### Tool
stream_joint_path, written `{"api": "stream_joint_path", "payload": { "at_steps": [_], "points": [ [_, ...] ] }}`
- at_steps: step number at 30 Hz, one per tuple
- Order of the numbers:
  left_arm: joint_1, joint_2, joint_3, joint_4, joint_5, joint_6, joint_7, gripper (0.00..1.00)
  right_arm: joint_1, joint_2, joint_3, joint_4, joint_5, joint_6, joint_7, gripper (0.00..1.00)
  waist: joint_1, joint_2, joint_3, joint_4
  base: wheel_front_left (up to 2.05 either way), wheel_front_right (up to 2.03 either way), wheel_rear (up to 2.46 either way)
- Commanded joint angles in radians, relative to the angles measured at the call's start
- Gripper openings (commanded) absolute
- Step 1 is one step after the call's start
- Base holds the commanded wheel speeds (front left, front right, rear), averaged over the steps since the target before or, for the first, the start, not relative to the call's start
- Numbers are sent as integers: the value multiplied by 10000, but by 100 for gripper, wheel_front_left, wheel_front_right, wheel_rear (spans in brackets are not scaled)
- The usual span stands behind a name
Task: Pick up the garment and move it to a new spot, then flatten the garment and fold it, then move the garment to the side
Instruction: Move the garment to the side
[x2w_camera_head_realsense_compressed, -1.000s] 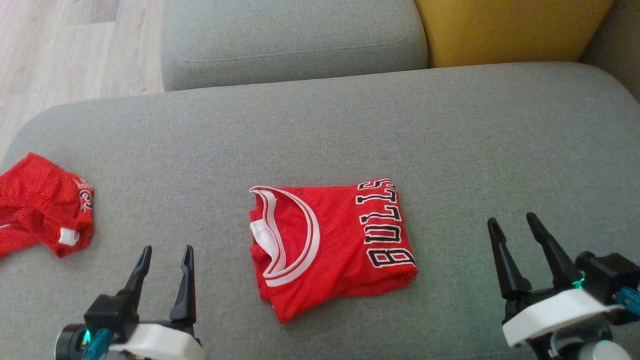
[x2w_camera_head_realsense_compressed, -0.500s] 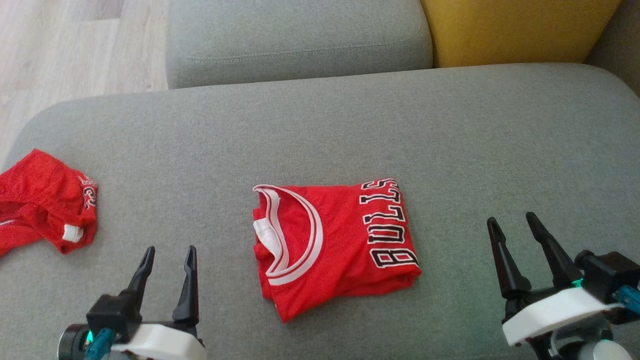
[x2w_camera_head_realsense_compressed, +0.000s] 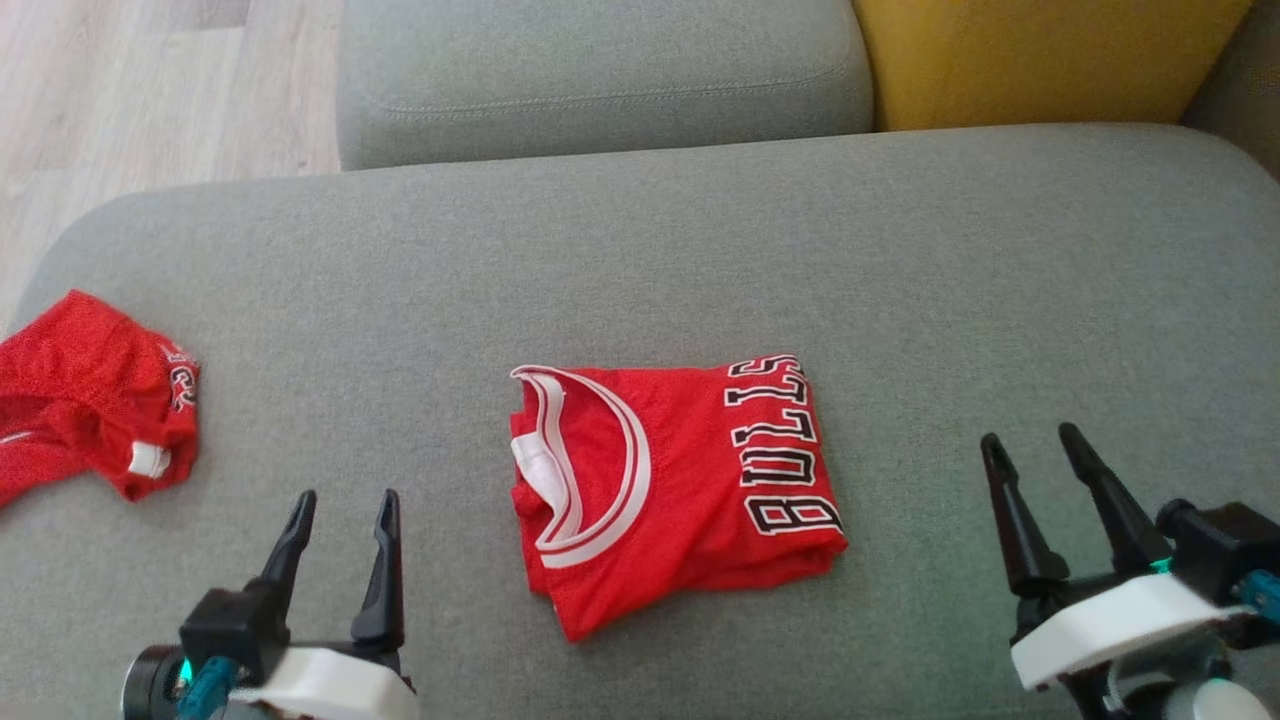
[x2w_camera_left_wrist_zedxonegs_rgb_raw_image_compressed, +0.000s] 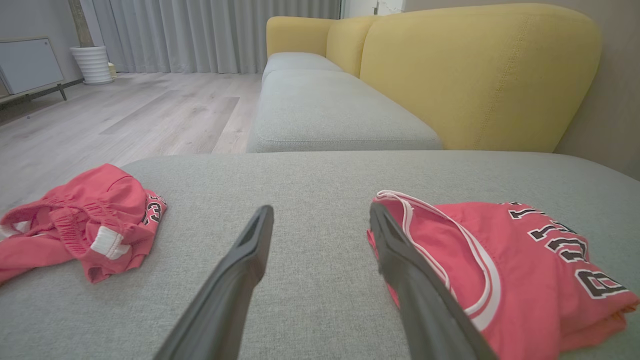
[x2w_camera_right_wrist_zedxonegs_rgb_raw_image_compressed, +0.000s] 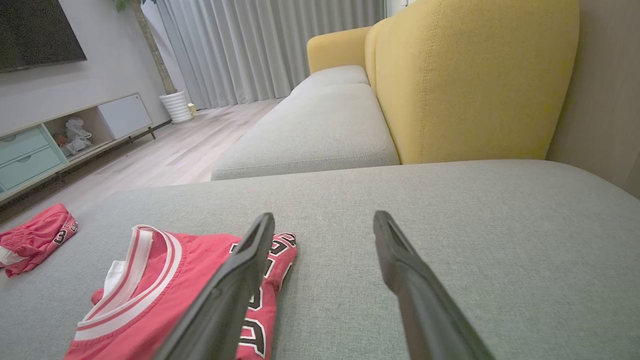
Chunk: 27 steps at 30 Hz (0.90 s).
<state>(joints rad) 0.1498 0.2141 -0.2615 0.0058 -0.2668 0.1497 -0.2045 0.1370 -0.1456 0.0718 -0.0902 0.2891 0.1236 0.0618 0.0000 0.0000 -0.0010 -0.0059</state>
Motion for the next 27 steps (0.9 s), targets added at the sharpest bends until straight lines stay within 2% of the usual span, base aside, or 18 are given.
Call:
{"api": "stream_joint_path", "payload": {
  "at_steps": [1,7,12,19,25,27],
  "points": [
    [-548,138,276,-359,-22,20,-78,100,-217,-198,74,-359,-64,71,30,100,0,0,91,80,0,0,0],
    [-1185,-27,90,-403,47,-69,-206,100,-721,-185,-125,176,-18,71,143,100,0,0,729,652,0,0,0],
    [-2014,-367,-76,-302,129,-167,-409,100,-1688,-245,249,1041,40,71,363,100,0,0,1447,1291,0,0,0],
    [-2868,-835,-170,69,232,-409,-559,100,-2499,-255,856,2509,131,71,1711,100,0,0,2162,1991,0,0,0],
    [-3015,-1176,12,13,436,-541,-569,100,-2797,-185,1056,3042,275,71,2876,100,0,0,2454,2103,0,0,0],
    [-3020,-1257,98,17,490,-603,-570,100,-2879,-193,1079,3046,327,71,3051,0,0,0,2499,2101,0,0,0]
  ]
}}
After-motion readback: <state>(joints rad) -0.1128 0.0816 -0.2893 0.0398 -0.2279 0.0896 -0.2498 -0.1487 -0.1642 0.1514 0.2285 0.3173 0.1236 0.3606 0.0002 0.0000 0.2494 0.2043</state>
